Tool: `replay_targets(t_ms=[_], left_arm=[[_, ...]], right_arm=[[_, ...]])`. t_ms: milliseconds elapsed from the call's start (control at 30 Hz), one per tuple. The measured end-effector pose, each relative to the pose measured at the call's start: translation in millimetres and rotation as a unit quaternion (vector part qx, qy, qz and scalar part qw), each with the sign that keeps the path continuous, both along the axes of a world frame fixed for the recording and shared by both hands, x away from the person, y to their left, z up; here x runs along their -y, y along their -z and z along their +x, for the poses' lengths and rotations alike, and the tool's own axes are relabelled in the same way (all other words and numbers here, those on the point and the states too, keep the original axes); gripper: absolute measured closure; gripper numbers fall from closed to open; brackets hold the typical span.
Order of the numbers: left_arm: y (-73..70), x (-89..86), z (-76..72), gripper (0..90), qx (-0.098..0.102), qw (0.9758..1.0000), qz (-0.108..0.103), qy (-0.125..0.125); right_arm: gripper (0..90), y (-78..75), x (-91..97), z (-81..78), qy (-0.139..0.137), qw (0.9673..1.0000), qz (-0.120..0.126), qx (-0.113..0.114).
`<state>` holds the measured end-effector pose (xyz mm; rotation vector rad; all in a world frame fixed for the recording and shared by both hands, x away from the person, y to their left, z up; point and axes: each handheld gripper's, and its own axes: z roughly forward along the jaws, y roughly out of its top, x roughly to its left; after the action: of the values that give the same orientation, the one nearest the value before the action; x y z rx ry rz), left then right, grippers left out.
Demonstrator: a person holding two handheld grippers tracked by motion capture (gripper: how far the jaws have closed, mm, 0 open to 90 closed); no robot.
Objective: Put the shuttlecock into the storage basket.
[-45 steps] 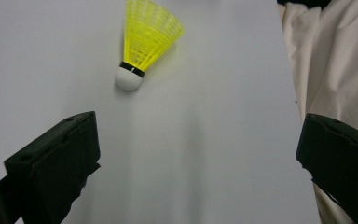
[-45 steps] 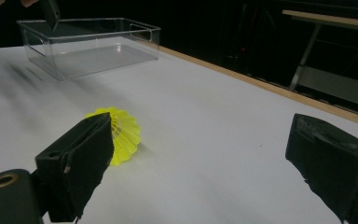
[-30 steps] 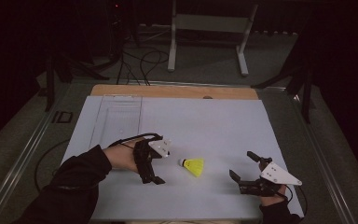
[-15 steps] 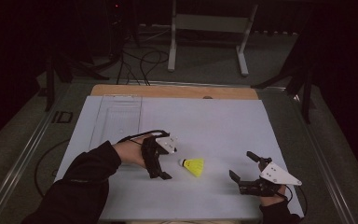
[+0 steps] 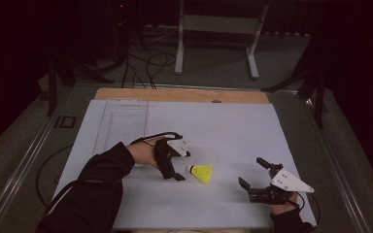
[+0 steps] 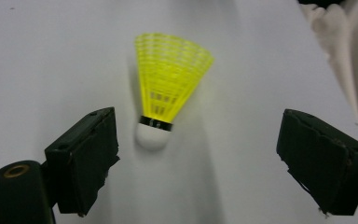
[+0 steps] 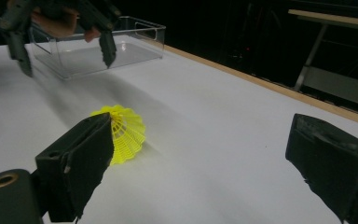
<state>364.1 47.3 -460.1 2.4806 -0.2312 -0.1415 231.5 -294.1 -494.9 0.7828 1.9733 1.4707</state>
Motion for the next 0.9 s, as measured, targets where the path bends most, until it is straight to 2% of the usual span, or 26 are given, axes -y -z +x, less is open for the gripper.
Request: replay_targets(t_ms=[200, 367, 433, 533, 633, 800, 900], left_arm=[[7.4, 4.9, 6.1, 15.4, -0.005, 1.0, 0.007, 0.0], [18.9, 12.4, 12.3, 17.7, -0.005, 0.9999, 0.015, -0.004], [18.9, 12.4, 12.3, 18.3, -0.005, 0.9999, 0.015, -0.004], [28.3, 18.9, 15.7, 21.5, 0.009, 0.999, 0.044, -0.003], [30.4, 24.4, 16.2, 24.4, 0.012, 0.9985, 0.054, -0.002], [33.7, 30.8, 17.8, 33.2, 0.013, 0.9979, 0.063, 0.004], [37.0, 32.8, 19.0, 39.9, 0.014, 0.997, 0.075, 0.009]], right_arm=[[7.5, 0.2, 0.2, 0.0, 0.0, 1.0, 0.001, -0.001], [7.5, 0.2, -0.2, 0.1, -0.002, 1.0, 0.0, 0.0], [7.5, 0.1, -0.3, -0.2, -0.001, 1.0, 0.0, -0.001], [7.5, 0.2, 0.0, 0.1, -0.003, 1.0, 0.0, 0.0], [7.5, 0.5, 0.2, 0.3, -0.004, 1.0, -0.001, -0.001], [7.5, 0.4, 0.2, 0.2, -0.005, 1.0, -0.002, -0.001], [7.5, 0.4, 0.5, 0.0, -0.004, 1.0, -0.001, -0.002]])
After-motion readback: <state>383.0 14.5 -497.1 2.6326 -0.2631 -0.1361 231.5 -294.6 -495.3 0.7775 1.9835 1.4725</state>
